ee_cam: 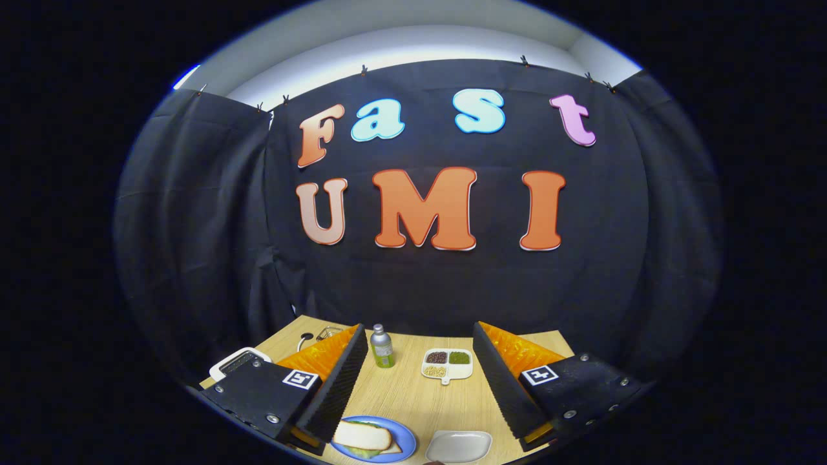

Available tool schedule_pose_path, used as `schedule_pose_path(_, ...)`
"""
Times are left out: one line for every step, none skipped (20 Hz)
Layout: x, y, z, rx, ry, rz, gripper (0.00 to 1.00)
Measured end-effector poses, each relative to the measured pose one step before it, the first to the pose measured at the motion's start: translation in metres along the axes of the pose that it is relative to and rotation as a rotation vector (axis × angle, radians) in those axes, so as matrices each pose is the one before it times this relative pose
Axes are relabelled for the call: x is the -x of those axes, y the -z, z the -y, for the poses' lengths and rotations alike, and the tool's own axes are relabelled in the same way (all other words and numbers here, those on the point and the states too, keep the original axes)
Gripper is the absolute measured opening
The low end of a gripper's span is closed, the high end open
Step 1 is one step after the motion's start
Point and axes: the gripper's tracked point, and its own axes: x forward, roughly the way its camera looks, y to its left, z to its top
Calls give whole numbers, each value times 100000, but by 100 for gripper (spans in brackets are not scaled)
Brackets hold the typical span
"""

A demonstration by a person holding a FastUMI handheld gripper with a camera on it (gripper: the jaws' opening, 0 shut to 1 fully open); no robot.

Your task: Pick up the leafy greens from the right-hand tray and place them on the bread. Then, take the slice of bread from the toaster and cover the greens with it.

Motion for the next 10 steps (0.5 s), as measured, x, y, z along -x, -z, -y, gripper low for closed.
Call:
schedule_pose_path(271, -924, 461, 79, 1710, 2047, 98)
schedule_pose_path(229, -1015, 700, 701, 2145, 2863, 98)
schedule_pose_path(-97, -528, 917, 768, 2415, 2264, 99)
schedule_pose_path(170, -643, 603, 600, 1924, 2082, 99)
schedule_pose_path(356, -572, 366, 244, 1221, 1410, 98)
schedule_pose_path(151, -490, 197, -12, 542, 1436, 98)
schedule_pose_path(190, -407, 169, 609, 119, 1516, 98)
schedule_pose_path(50, -322, 271, 868, 741, 1376, 98)
schedule_pose_path(103, -19, 196, 688, 688, 702, 98)
schedule_pose_path(-74, 37, -16, -539, 8, 249, 98)
